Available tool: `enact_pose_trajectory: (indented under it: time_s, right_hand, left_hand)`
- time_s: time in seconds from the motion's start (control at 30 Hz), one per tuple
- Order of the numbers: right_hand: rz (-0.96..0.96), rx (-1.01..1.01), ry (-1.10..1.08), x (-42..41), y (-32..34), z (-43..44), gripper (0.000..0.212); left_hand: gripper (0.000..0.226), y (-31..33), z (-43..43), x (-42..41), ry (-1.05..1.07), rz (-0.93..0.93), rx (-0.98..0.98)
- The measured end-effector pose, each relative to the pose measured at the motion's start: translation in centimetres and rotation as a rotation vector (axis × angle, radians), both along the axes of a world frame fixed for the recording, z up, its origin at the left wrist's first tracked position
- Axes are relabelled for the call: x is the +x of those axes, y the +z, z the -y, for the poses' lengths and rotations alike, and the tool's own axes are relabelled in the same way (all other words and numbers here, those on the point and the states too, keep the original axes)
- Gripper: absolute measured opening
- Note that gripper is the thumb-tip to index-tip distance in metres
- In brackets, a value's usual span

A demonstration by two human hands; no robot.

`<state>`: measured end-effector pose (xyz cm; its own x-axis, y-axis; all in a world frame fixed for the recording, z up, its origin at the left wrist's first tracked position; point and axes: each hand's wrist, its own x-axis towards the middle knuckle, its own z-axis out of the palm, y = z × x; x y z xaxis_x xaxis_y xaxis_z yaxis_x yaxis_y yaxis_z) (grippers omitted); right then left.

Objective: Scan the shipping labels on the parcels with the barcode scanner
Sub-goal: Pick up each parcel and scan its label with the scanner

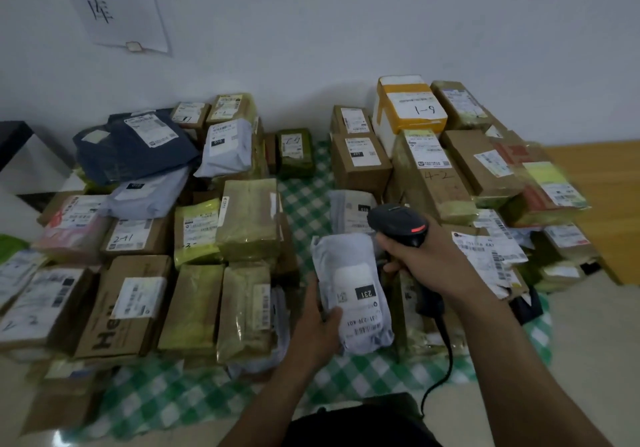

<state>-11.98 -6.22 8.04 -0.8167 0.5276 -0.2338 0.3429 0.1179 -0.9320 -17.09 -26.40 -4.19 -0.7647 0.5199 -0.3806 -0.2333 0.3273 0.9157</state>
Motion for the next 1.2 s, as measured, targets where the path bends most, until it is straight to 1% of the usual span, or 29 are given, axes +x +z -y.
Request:
enact_pose_trajectory:
  time_s: [0.13,0.27,0.37,0.4,0.43,0.5,0.6,0.67,0.73,0.77,0.83,0.9,0.93,1.0,1.07,1.1,1.2]
  right_hand:
    - [0.048,-0.036,0.048,0.4,-1.4,0.9,0.04]
    - [0.069,-0.069,0.051,1.0,-2.2,1.7,0.031]
    - [0.098,-0.095,0.032,1.0,-2.8,1.9,0.045]
    - [0.098,-0.103,0.024,0.9,-2.8,1.8,0.047]
    - [0.096,-0.101,0.028,1.0,-2.8,1.8,0.045]
    - [0.079,-0.089,0.048,1.0,-2.7,1.9,0.033]
    - [0.07,-0.069,0.079,0.8,-2.7,1.8,0.024]
    - [0.083,-0.057,0.084,0.6,-2.8,1.8,0.024]
    - [0.085,-0.077,0.061,0.2,-3.0,1.6,0.034]
    - [0.086,-0.09,0.043,0.0,-3.0,1.4,0.041]
    - [0.077,-0.1,0.03,-0.7,-2.8,0.9,0.05]
    - [0.051,-0.108,0.037,-1.8,-2.2,0.2,0.05]
    - [0.036,-0.111,0.038,-2.5,-1.8,-0.2,0.048]
    - [-0.007,-0.125,0.025,-4.2,-0.7,-0.9,0.046]
    - [-0.048,-0.127,-0.011,-6.3,0.3,-1.9,0.045]
    - [-0.066,-0.129,-0.035,-7.5,0.8,-2.4,0.042]
    - [-0.081,-0.111,-0.048,-11.3,1.9,-4.0,0.036]
  left_hand:
    - [0.072,-2.0,0.5,1.3,-0.117,0.01,-0.079]
    - [0.073,-4.5,0.2,2.1,-0.184,0.179,-0.171]
    - [0.073,-6.5,-0.8,2.4,-0.209,0.275,-0.239]
    - [0.071,-6.8,-1.3,2.3,-0.201,0.28,-0.27]
    - [0.069,-7.0,-1.9,2.3,-0.188,0.263,-0.289]
    - [0.062,-7.2,-2.7,2.1,-0.174,0.196,-0.33]
    - [0.054,-7.9,-3.6,1.8,-0.217,0.153,-0.409]
    - [0.049,-8.2,-3.8,1.7,-0.259,0.157,-0.425]
    - [0.049,-6.9,-4.2,1.1,-0.265,0.129,-0.392]
    - [0.049,-5.8,-4.5,0.6,-0.234,0.093,-0.325]
    - [0.046,-3.6,-5.4,-1.0,-0.169,-0.041,-0.175]
    - [0.049,-1.0,-6.5,-3.5,-0.09,-0.19,-0.012]
    - [0.048,0.3,-7.3,-5.0,-0.07,-0.24,0.029]
    - [0.044,2.6,-9.2,-8.4,-0.002,-0.281,0.024]
    - [0.053,4.8,-11.1,-12.1,0.123,-0.292,0.013]
    - [0.053,5.6,-12.1,-14.1,0.17,-0.316,0.025]
    - [0.047,7.5,-14.9,-19.6,0.267,-0.356,0.031]
